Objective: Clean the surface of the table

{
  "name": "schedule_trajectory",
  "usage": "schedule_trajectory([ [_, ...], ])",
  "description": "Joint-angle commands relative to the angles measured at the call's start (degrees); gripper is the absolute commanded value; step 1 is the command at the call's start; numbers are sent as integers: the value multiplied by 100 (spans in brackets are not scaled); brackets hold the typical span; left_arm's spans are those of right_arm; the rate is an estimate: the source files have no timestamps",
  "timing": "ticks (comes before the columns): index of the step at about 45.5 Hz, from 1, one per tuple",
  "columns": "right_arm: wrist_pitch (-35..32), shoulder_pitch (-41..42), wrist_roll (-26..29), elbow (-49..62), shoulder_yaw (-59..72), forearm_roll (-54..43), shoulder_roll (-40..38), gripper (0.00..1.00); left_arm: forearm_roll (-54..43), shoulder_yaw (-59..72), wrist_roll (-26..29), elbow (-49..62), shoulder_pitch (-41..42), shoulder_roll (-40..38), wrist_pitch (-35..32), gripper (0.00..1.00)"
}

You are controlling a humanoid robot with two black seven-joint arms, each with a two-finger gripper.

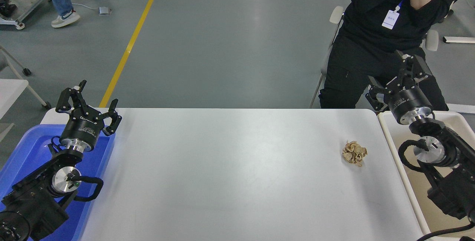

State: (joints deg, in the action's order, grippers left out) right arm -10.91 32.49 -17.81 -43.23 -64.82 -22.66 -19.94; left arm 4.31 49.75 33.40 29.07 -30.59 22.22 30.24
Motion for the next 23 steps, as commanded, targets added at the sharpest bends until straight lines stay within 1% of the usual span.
schedule_trajectory([
  [1, -25, -120, -73, 17, 14, -1, 43, 99, 0, 0, 0, 2, 0, 1, 0, 100],
  [15, 10, 11, -73, 70, 84, 7, -19, 99, 0, 0, 0, 2, 0, 1, 0, 100],
  [23, 19, 64, -73, 70, 110, 34, -265, 99, 0, 0, 0, 2, 0, 1, 0, 100],
])
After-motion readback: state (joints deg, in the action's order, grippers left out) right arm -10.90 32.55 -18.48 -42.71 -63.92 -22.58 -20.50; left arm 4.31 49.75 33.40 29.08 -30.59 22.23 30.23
